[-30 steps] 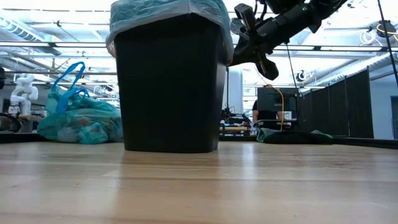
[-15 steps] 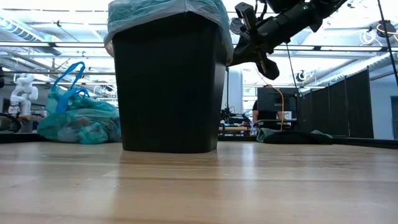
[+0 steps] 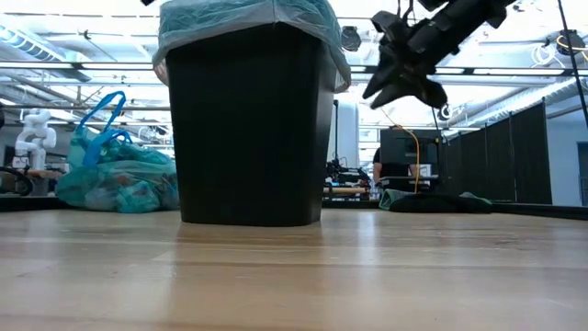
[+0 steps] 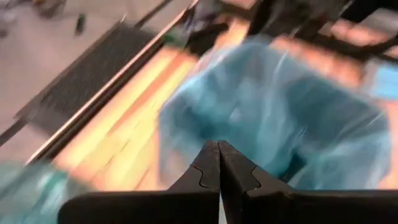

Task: Place trash/remove bag and relplace

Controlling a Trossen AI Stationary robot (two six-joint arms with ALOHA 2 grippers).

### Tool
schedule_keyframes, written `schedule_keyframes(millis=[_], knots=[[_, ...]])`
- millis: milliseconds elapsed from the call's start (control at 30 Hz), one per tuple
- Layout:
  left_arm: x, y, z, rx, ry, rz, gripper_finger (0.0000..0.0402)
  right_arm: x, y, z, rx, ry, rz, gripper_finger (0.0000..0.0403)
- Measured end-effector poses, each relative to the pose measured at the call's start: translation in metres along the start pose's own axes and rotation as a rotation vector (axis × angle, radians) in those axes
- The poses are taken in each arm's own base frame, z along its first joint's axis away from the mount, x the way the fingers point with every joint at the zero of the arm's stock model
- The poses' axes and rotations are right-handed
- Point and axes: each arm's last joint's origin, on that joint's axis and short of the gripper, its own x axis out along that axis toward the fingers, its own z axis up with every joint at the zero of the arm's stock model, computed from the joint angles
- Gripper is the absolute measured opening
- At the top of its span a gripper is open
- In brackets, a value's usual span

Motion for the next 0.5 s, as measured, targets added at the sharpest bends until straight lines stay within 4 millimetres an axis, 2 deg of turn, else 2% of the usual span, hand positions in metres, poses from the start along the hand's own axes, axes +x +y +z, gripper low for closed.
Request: schedule_keyframes(millis=[100,200,300,433,500], knots=[[-0.007,0.009,-0.014,-0.021,0.109,0.062,0.0000,-0.011,0.004,-0.003,-0.031,0.009,0.024,0.0142],[-0.010,0.015,-0.032,-0.051,0.217,0.111,0.0000,-0.026,0.019,-0.007,-0.039,-0.018,0.129,0.0147],[-0.004,0.011,-0.048,-0.100,0.243,0.104,0.0000,-0.034,0.038,-0.019,-0.040,-0.017,0.213,0.0113],[0.001,0.006,-0.075,-0.172,0.291,0.084,0.0000,-0.040,0.062,-0.040,-0.052,-0.026,0.270,0.0026],[0.006,0.002,-0.087,-0.206,0.277,0.050,0.0000,-0.041,0.071,-0.047,-0.045,-0.064,0.277,0.0010]])
